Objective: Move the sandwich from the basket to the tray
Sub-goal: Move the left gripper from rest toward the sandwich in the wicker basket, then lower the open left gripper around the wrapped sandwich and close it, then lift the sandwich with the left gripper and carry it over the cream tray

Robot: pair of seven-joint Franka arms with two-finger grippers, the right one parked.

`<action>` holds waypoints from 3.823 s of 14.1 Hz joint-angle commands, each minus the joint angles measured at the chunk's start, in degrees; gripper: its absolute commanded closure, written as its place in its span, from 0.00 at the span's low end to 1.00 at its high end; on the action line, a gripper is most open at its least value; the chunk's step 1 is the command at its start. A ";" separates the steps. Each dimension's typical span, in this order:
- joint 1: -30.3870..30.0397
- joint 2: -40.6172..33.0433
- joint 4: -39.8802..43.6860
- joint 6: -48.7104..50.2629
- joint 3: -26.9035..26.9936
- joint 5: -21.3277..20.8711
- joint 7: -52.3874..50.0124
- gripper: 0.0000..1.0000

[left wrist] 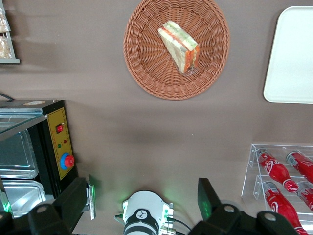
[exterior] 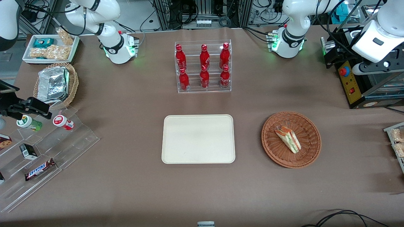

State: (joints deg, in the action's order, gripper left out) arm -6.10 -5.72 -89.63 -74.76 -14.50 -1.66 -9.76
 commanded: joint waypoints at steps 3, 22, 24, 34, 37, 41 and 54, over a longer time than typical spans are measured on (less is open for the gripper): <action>-1.02 0.00 0.77 0.05 -0.35 0.96 -0.34 0.00; 1.35 28.82 -9.43 -38.95 -0.62 0.08 -29.15 0.00; 1.61 31.11 -9.69 -43.08 -0.62 0.08 -32.93 0.00; 2.49 32.35 -22.26 -57.07 -0.18 -0.01 -35.24 0.00; 2.23 32.09 -22.08 -56.55 0.00 0.08 -35.67 0.70; 2.32 29.72 -21.03 -54.27 -0.09 -0.35 -34.98 0.92; 24.52 35.83 4.51 -33.79 -5.63 -0.53 -24.25 0.91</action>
State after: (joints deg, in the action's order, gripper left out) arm 13.43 21.79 -95.15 -110.27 -20.87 -1.70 -35.76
